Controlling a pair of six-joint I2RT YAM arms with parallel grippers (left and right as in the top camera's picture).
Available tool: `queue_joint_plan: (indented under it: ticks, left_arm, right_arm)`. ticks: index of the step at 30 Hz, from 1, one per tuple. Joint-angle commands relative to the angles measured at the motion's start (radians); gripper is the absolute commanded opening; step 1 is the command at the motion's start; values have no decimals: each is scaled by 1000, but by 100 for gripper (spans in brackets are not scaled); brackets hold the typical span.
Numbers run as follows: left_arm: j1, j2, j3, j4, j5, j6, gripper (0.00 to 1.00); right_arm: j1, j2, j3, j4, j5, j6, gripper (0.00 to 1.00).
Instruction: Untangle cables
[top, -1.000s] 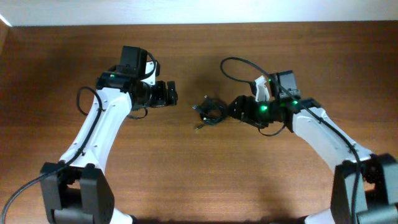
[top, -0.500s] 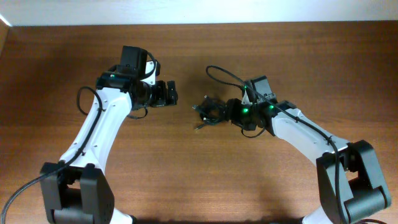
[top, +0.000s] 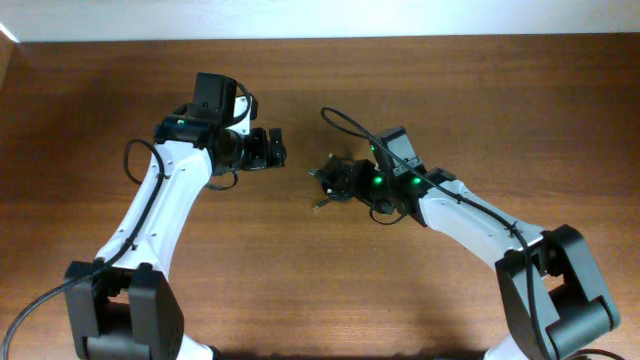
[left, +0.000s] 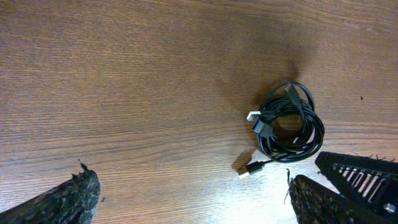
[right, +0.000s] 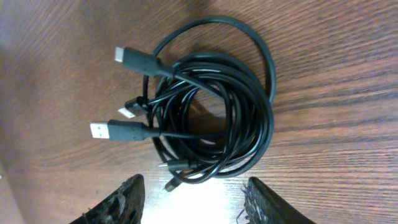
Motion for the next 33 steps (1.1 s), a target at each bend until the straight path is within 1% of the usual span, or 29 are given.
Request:
queue_joint_plan:
  ticks: [1,3,5,12,18,24,28,31,33]
  left_arm:
    - [1,1,15,2,7,-6,99]
    - [2,1,15,2,7,-6,99]
    - [2,1,15,2,7,-6,99]
    - [2,1,15,2,-4,-6,99]
    - [2,1,15,2,-8,-6,99]
    - [1,1,15,2,-8,-6,99]
    - [2,1,15,2,-8,-6,99]
    - [2,1,15,3,-8,-6,99]
    - [2,1,15,2,-8,-6,99]
  right_arm:
    - [10,35,10,4,46,16,53]
    - [10,56,10,16,46,37,56]
    - [10,70,10,44,47,36,55]
    - [9,71,10,85,56,34,43]
    - [9,71,9,46,123,32,43]
    - [10,96,10,71,128,33,43]
    - [10,98,10,77,117,32,35]
    - [10,97,10,74,85,32,16]
    - [9,95,12,74,51,24,7]
